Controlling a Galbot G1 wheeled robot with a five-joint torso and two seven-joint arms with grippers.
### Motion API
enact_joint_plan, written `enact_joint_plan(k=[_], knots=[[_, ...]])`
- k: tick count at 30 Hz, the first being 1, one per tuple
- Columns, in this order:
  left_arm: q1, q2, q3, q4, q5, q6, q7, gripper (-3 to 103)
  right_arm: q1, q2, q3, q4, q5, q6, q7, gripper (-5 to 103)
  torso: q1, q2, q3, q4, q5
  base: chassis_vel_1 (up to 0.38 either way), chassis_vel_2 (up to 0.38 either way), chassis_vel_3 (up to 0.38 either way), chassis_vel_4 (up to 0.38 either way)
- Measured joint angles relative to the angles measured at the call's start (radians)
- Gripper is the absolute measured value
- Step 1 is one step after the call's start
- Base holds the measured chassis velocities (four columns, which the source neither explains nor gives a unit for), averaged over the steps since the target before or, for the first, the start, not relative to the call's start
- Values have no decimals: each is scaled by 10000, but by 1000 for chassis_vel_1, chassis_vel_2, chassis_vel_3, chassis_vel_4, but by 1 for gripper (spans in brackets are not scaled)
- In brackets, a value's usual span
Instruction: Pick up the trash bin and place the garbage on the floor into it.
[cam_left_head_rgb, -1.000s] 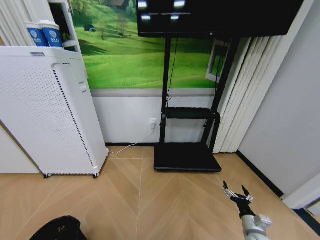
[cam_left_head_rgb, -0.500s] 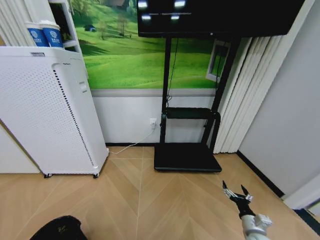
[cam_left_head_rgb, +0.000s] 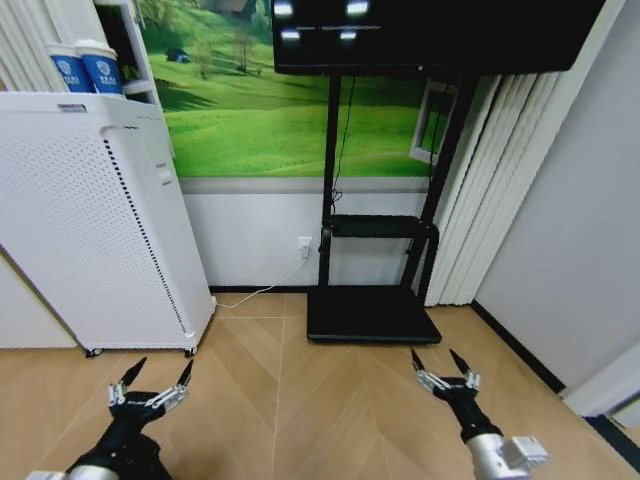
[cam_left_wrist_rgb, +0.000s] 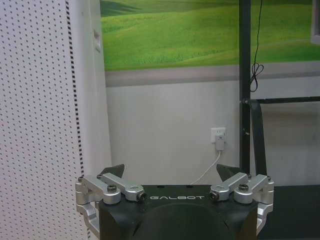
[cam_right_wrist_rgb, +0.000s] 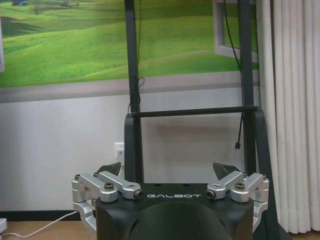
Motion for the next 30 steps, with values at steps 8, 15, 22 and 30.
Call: enact_joint_plan(k=[8,15,22,30], knots=[[-272,-108,717,106,37,97,-129,100,-197,348,-305,327,-898,-240,-64,100,1,0,-1,-3,3,0,0,0,0],[-335,-89,687,140,-134,89,-59,100,-208,396,-312,328,-1013,-272,-69,100,0,0,0,-2,3,0,0,0,0],[-327,-89,666,148,-149,80,-42,100,-200,392,-309,300,-1008,-267,-70,100,0,-1,-1,-3,3,0,0,0,0],[-322,-87,655,154,-155,76,-36,100,-195,388,-306,279,-996,-256,-70,100,0,2,2,-2,3,0,0,0,0]])
